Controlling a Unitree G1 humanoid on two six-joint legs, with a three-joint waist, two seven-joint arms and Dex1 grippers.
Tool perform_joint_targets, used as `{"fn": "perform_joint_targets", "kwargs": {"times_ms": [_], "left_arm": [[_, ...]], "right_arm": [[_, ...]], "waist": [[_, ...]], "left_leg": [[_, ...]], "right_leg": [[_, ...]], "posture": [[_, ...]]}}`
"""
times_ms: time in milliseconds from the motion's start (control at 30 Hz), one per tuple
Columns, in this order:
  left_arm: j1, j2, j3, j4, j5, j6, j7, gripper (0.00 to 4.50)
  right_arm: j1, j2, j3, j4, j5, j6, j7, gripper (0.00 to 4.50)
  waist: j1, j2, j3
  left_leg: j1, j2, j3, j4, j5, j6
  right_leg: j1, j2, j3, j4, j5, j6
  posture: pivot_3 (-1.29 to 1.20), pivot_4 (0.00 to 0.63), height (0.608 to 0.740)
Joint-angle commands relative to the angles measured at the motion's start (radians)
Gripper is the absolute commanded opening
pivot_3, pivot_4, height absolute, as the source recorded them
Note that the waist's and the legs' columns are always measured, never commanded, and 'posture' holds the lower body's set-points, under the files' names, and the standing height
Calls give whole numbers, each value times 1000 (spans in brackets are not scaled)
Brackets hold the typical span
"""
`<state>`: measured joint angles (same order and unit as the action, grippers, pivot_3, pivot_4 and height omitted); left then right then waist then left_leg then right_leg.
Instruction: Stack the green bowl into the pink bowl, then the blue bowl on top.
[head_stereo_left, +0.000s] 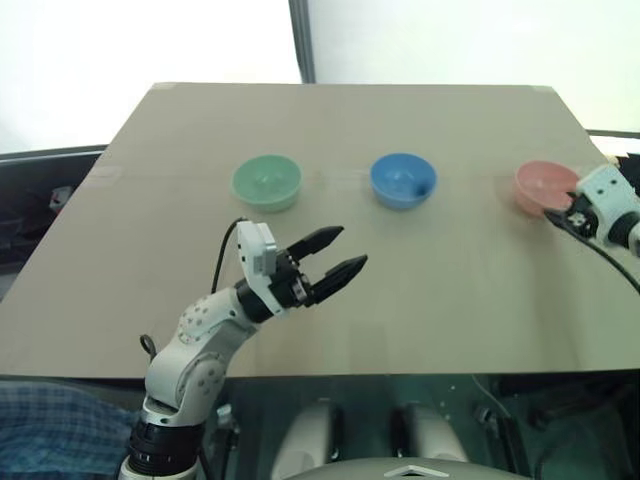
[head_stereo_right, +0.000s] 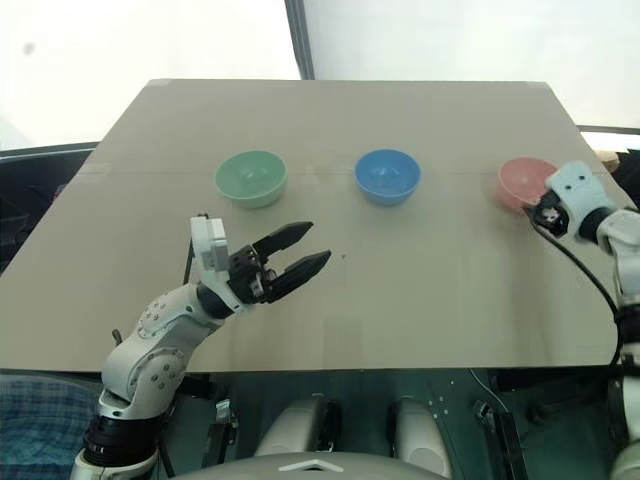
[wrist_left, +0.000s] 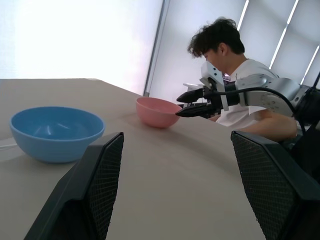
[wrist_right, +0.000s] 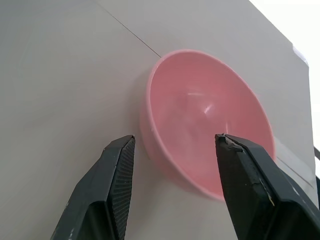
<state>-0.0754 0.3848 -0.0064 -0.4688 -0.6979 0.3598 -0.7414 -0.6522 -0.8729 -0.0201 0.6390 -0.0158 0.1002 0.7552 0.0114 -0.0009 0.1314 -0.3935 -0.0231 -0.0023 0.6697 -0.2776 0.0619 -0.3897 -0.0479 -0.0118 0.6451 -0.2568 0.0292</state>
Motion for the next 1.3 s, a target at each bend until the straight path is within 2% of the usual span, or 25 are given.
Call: {"fn": "perform_joint_targets", "kwargs": {"times_ms": [33, 200, 467, 567, 633, 667, 733, 900, 967, 1167, 1300], "left_arm": [[-18, -8, -10, -19, 6, -10, 3, 3614], [-17, -14, -12, -36, 14, -7, 22, 3614], [-6, -17, -18, -58, 23, -6, 57, 3614], [-9, -21, -20, -65, 23, -4, 67, 3721], [-9, -23, -22, -66, 25, -5, 72, 3721], [-10, -22, -20, -66, 24, -5, 72, 3721], [-10, -20, -16, -66, 23, -5, 73, 3721], [-7, -19, -15, -67, 21, -4, 72, 3721], [-8, -19, -13, -66, 20, -3, 72, 3721], [13, 3, -7, -65, 25, -6, 53, 3721], [78, 39, 11, -74, 33, -22, 23, 3721]], "right_arm": [[-139, 16, 62, 181, -73, -84, 25, 2669], [-277, 66, 121, 391, -127, -142, 69, 2669], [-370, 114, 189, 576, -218, -208, 49, 2669], [-386, 116, 201, 609, -247, -231, 20, 1985], [-397, 118, 199, 625, -254, -234, 4, 1237], [-401, 119, 199, 630, -258, -238, 0, 691], [-404, 118, 199, 635, -266, -249, -4, 58], [-399, 113, 205, 638, -282, -270, 0, 24], [-397, 115, 202, 629, -277, -266, 51, 24], [-345, 127, 208, 455, -229, -318, 297, 24], [-186, 133, 211, -28, -127, -146, 477, 24]], "waist": [[0, 0, 0], [2, 0, 0], [-1, 0, 1], [-2, 0, 1], [-2, 0, 1], [-2, 0, 1], [-2, 0, 1], [-2, 1, 1], [-3, 1, 1], [-14, 1, 1], [-22, 1, 1]], "left_leg": [[0, 0, 0, 0, 0, 0], [-1, 0, 0, 0, 0, 0], [-2, 0, 0, 0, 0, 0], [-1, 0, 0, 0, 0, 0], [-1, 0, 0, 0, 0, 0], [-1, 0, 0, 0, 0, 0], [-1, 0, 0, 0, 0, 0], [-2, 0, 0, 0, 0, 0], [-2, 0, 0, 0, 0, 0], [-1, 0, 0, 0, 0, 0], [-2, 0, -1, -1, 0, 0]], "right_leg": [[0, 0, 0, 0, 0, 0], [0, 0, 0, -2, 0, 0], [0, -1, 0, -3, 0, 0], [0, -1, 0, -3, 0, 0], [0, -1, 0, -3, 0, 0], [0, -1, 0, -2, 0, 0], [0, -1, 0, -3, 0, 0], [0, -1, 0, -3, 0, 0], [0, -1, 0, -3, 0, 0], [0, -1, 0, -3, 0, 0], [-1, -1, 0, -3, 0, 0]], "posture": [[0, 150, 740], [0, 150, 740], [0, 150, 740], [0, 150, 740], [0, 150, 740], [0, 150, 740], [0, 150, 740], [0, 150, 740], [0, 150, 740], [0, 150, 740], [0, 150, 740]]}}
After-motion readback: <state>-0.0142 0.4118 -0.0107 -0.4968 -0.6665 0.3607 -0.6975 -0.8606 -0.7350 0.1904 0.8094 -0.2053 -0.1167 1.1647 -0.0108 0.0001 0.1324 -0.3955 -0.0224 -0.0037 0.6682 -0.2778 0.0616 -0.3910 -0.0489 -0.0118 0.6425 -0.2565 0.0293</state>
